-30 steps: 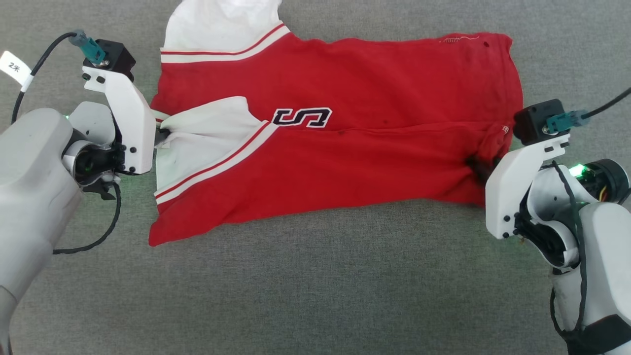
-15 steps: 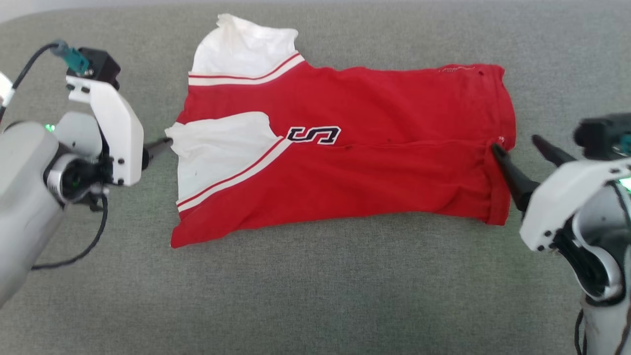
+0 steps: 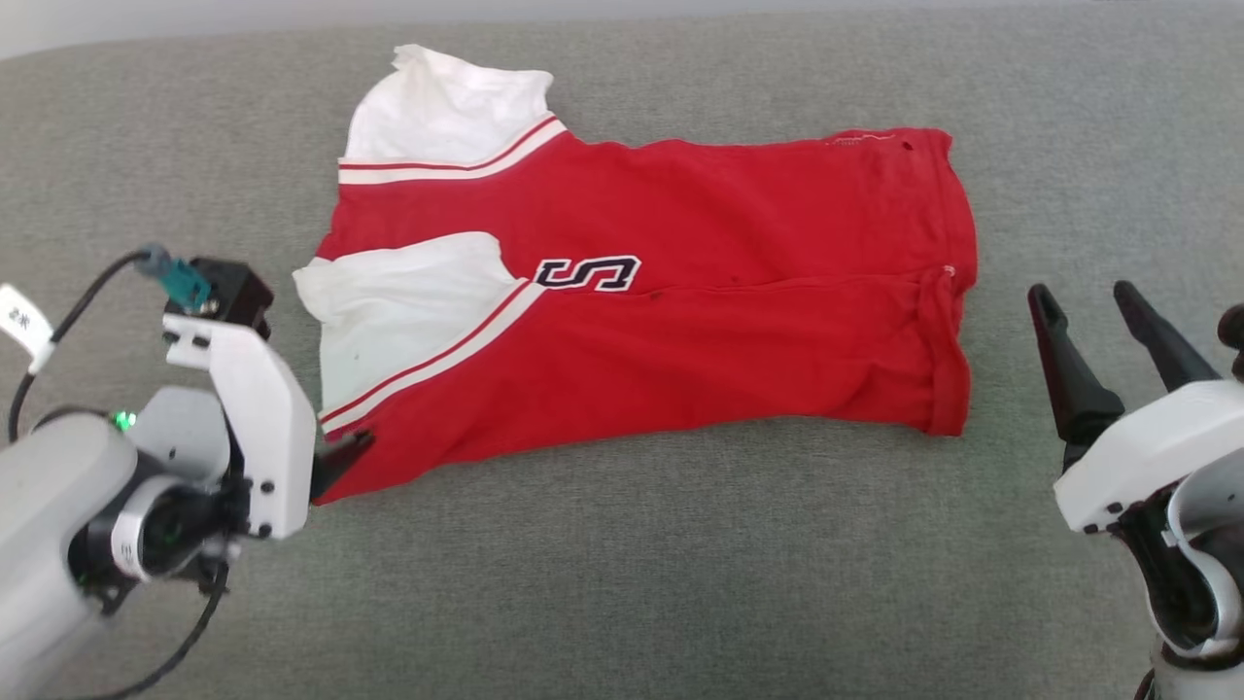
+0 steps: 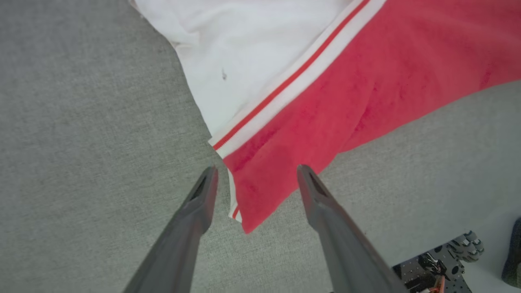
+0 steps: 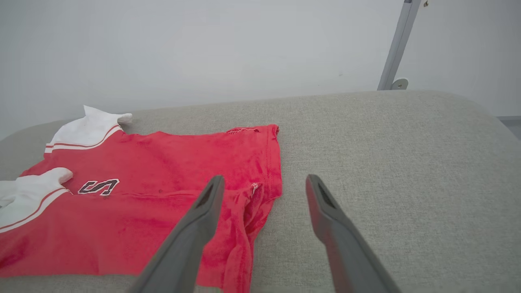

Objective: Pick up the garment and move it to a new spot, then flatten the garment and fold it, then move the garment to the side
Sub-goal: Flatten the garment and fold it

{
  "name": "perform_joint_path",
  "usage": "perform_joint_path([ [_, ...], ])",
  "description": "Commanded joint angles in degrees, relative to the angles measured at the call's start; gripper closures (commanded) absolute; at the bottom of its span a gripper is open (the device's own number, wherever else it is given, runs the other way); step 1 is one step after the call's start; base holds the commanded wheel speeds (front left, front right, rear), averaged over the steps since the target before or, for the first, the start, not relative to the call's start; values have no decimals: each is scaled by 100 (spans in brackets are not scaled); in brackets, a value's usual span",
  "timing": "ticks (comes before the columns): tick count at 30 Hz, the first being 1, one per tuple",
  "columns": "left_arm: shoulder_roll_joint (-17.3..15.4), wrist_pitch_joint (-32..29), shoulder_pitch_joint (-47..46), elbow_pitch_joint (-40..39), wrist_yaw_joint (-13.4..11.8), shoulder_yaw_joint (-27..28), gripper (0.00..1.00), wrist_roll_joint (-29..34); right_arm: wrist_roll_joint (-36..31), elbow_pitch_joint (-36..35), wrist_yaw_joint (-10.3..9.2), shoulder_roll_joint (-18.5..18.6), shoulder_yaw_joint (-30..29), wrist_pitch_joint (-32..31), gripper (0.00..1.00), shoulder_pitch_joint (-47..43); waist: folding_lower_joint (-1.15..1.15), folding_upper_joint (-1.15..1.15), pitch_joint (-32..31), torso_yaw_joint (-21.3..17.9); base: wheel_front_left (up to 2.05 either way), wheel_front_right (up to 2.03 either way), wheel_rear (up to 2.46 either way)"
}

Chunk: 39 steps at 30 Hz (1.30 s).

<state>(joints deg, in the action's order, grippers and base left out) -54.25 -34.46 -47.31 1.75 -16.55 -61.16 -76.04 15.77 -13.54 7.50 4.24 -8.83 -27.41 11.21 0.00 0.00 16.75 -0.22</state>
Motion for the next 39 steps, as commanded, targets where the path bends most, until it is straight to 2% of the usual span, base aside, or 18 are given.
perform_joint_path([
  [1,-35,23,88,-51,-66,6,0,-57,35,-37,-2,-23,6,40,0,-52,0,0,27,-46,0,0,0],
  [4,-145,81,251,-163,-217,7,0,-78,84,-36,-2,-74,-1,62,0,-134,0,0,78,-142,0,0,0],
  [8,-114,177,400,132,-259,36,0,-191,158,24,-2,-108,31,-64,0,-212,0,0,143,-263,0,0,0],
  [13,117,307,526,765,-80,114,0,-435,249,84,-2,-123,77,-302,0,-274,0,0,231,-369,0,0,0],
  [17,402,258,619,1223,155,72,0,-574,371,137,-2,-126,124,-619,0,-321,0,0,273,-399,0,0,0],
  [18,460,226,614,1289,261,24,74,-563,390,156,-2,-125,133,-729,0,-320,0,0,281,-401,0,0,0],
  [19,512,219,610,1378,323,6,100,-573,418,183,-2,-126,156,-854,0,-325,0,0,287,-399,0,0,0],
  [25,742,222,487,1682,601,-45,100,-494,524,452,-2,-37,280,-1616,0,-113,0,0,330,-319,0,0,0],
  [31,957,244,287,1879,748,-51,100,-380,453,930,-2,145,489,-2132,0,410,0,0,394,-158,0,0,0],
  [39,1227,292,105,2050,931,-69,100,-321,282,2126,-2,310,818,-2683,0,1137,0,0,512,57,0,0,0],
])
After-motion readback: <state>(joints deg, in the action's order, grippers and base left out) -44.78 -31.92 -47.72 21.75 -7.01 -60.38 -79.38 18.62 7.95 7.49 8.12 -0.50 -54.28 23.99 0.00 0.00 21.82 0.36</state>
